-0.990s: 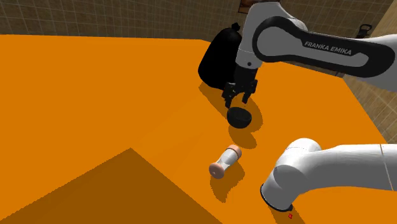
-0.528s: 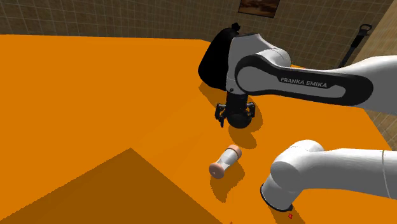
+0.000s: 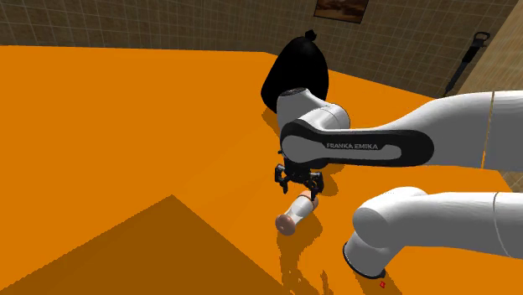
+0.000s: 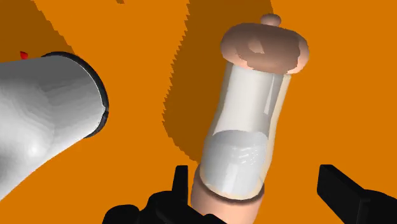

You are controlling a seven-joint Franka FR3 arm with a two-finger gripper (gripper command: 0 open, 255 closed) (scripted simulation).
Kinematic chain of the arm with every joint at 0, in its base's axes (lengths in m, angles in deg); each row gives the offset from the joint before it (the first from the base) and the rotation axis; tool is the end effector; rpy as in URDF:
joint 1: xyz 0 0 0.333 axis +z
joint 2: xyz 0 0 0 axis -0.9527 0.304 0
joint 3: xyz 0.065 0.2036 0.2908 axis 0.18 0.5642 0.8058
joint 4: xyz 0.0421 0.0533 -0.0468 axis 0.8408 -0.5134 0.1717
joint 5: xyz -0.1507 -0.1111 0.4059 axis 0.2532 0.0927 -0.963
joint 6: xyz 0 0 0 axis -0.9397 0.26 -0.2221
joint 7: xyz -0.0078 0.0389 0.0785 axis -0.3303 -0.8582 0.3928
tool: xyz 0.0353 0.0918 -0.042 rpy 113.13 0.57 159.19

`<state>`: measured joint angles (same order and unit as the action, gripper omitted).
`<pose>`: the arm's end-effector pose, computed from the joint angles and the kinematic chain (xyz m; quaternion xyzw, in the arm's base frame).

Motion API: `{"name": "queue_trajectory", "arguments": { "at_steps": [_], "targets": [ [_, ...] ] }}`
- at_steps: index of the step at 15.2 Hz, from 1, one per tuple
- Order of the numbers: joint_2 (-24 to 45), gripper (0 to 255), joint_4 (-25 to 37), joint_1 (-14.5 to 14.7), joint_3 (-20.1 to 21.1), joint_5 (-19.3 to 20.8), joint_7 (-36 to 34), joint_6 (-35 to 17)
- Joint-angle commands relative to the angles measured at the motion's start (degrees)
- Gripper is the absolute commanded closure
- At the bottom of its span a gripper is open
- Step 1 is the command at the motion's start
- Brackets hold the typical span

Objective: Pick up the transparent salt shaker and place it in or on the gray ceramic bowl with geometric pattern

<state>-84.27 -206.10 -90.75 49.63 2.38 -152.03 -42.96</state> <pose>0.2973 0.0764 0.3968 0.7685 -0.6207 -0.0356 0.1511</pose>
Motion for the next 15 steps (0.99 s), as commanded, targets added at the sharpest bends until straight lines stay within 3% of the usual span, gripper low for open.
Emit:
{"name": "queue_trajectory", "arguments": {
  "at_steps": [1,9,15],
  "targets": [
    [3.1,0,-1.2,-2.1,4.7,-3.2,-9.1,-2.7],
    [5.6,0,-6.6,-1.2,6.7,-5.1,-11.1,-9.8],
    [5.6,0,-6.6,-1.2,6.7,-5.1,-11.1,-9.8]
  ]
}}
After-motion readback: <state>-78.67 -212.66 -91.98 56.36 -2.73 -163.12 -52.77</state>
